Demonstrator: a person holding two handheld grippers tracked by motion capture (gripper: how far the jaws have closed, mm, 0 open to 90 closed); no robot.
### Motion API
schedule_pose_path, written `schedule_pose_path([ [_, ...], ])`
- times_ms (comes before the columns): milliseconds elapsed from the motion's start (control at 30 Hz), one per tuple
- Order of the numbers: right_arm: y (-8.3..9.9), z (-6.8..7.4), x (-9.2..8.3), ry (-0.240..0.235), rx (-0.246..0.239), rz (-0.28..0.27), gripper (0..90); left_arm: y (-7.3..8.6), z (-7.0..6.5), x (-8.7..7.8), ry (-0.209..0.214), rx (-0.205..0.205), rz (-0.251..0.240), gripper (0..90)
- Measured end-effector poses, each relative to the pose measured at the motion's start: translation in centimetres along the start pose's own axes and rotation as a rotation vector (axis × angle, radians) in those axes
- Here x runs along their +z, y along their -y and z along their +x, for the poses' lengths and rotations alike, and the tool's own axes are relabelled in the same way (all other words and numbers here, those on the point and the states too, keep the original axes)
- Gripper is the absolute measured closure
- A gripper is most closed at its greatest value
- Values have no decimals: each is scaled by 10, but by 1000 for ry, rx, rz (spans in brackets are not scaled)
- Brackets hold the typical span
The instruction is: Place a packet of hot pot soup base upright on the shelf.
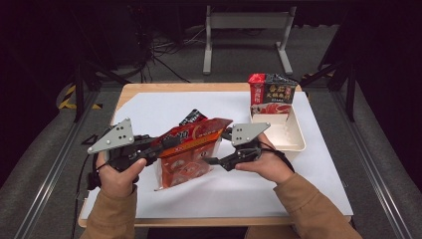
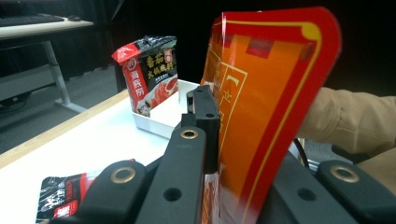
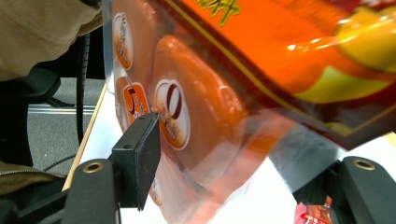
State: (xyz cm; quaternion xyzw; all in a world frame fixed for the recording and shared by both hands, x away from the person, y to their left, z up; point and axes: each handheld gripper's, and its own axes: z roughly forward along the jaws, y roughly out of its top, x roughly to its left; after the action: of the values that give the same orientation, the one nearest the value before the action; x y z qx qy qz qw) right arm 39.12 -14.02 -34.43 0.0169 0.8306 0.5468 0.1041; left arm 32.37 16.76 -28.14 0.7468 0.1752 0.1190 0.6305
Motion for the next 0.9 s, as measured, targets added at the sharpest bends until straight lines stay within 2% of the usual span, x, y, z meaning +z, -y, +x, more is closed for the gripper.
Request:
schedule_pose_path([
  [367, 2, 3, 9, -41, -15, -8, 320, -1, -6, 7, 55, 23, 1, 900],
  [500, 3, 3, 10, -62, -15, -6, 320, -1, -6, 8, 56, 21, -4, 900],
  [633, 3, 4, 11, -84, -8, -9, 344, 0, -5, 7, 60, 21, -12, 900],
  [733, 2, 6, 11, -127, 3, -12, 394, 0, -4, 7, 65, 22, -19, 900],
  [900, 1, 10, 13, -164, 10, 0, 487, 0, -5, 9, 67, 24, -19, 900],
])
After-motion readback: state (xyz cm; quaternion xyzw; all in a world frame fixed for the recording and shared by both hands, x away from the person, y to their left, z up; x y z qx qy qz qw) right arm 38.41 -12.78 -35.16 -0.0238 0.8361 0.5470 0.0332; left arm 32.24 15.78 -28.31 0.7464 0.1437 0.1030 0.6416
